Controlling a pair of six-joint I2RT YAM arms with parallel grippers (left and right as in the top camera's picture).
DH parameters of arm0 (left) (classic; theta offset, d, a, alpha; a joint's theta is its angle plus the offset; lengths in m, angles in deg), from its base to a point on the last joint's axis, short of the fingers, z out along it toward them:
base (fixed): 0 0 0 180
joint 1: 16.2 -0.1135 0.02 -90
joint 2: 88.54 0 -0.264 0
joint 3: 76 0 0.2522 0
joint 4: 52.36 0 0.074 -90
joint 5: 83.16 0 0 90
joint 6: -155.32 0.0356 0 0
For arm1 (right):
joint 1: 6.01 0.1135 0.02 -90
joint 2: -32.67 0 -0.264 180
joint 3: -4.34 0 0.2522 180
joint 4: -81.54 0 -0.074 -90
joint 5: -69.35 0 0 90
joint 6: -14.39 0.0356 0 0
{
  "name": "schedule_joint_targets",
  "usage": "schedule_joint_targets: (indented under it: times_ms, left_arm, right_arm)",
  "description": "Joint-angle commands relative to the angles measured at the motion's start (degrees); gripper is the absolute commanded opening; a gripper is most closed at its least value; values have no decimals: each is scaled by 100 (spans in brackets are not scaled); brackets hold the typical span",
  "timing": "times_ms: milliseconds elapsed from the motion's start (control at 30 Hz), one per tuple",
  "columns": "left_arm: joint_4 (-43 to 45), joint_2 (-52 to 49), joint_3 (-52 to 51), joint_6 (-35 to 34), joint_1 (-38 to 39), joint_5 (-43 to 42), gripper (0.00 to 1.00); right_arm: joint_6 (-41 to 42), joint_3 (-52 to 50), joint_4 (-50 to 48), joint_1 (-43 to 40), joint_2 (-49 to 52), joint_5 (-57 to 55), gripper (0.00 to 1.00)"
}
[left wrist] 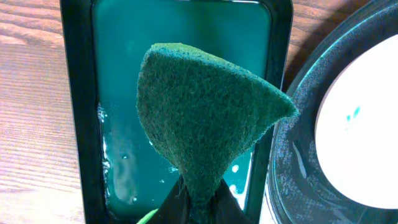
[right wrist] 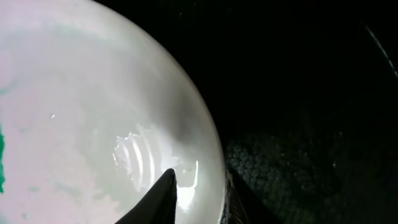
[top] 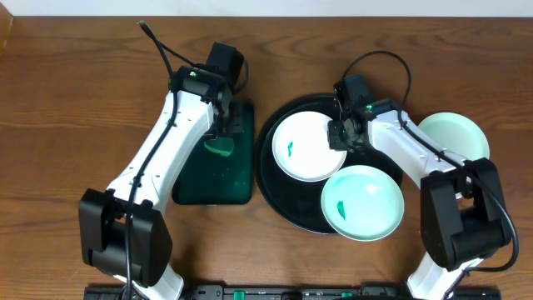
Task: Clean dirty plates on tray and stack at the side
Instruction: 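Carry the sponge right onto the white plate held by right gripper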
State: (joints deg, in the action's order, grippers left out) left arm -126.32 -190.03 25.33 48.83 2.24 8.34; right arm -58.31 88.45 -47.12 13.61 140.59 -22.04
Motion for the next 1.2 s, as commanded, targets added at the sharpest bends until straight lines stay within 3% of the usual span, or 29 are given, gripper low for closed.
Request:
schedule_joint_targets:
  times_ms: [0, 167, 300, 333, 367, 400, 800, 933, 1100, 1167]
  left_arm:
    - [-15, 0, 72, -31, -9, 48, 7]
    - [-13, 0, 72, -31, -9, 48, 7]
    - [-13, 0, 72, -31, -9, 48, 7]
    - [-13, 0, 72, -31, -9, 48, 7]
    - [-13, 0, 72, -31, -9, 48, 7]
    - [-15, 0, 72, -31, -9, 50, 7]
    - [76, 0, 72, -22, -9, 39, 7]
    - [289, 0, 74, 361, -24, -721, 7]
    - [699, 0, 74, 354, -9, -1261, 7]
    - [876, -2, 74, 42, 22, -1290, 7]
  right_arm:
    - [-59, -72, -28, -37, -92, -177, 24]
    - [-57, -111, -42, -79, -92, -175, 17]
    - [48, -337, -256, -79, -92, -129, 18]
    - [94, -387, -332, -76, -92, -105, 13]
    - [90, -402, -382, -76, -92, -44, 2]
    - [87, -402, -407, -76, -92, -13, 1]
    - [-66, -391, -531, -94, -101, 734, 1]
    - [-63, -391, -529, -94, -101, 793, 1]
    - [-63, -391, -529, -87, -101, 811, 1]
    - [-63, -393, -529, -90, -101, 811, 1]
